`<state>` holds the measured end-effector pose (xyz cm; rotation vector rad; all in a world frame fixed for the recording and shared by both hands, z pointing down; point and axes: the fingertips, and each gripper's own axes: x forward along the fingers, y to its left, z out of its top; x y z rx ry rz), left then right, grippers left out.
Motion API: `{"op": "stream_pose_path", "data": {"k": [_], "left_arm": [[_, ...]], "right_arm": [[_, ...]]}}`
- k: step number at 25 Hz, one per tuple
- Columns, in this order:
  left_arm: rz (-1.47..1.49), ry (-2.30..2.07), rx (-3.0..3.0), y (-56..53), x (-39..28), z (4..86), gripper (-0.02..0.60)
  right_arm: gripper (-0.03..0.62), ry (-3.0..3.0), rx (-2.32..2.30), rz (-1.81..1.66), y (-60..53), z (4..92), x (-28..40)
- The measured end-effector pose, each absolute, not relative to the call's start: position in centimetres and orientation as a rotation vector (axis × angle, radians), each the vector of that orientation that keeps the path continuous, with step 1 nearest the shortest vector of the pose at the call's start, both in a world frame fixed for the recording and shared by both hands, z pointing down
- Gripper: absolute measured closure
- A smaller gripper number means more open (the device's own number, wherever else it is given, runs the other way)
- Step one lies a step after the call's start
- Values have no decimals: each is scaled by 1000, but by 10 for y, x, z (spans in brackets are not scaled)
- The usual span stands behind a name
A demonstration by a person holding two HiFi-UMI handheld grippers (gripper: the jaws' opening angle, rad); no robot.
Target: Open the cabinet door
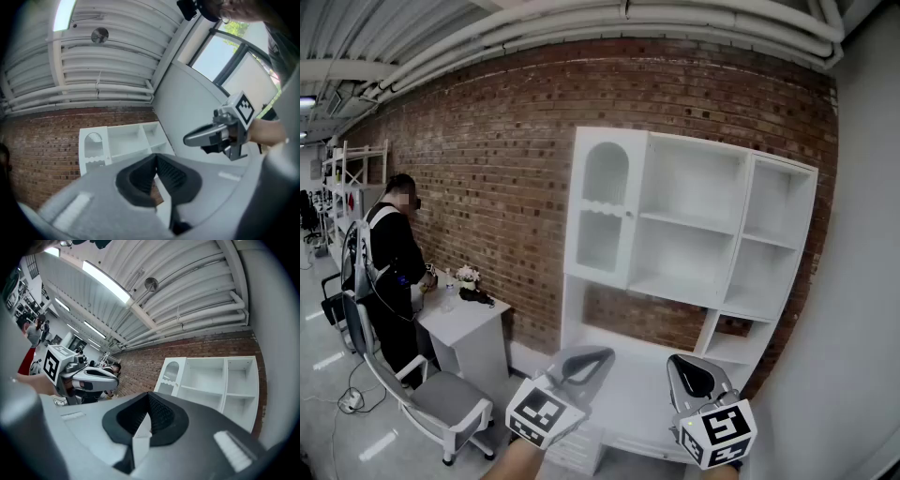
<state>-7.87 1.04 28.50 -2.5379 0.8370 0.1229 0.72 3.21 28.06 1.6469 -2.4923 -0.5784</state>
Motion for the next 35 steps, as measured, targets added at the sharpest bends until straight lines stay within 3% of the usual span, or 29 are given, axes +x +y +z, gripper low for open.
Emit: {"op": "stream_pose_path", "data": {"k": [35], "left_arm": [[50,960,-2491,-11,-11,306,581]], "right_arm": [[591,-2593,1595,-565,0,294,81]]}}
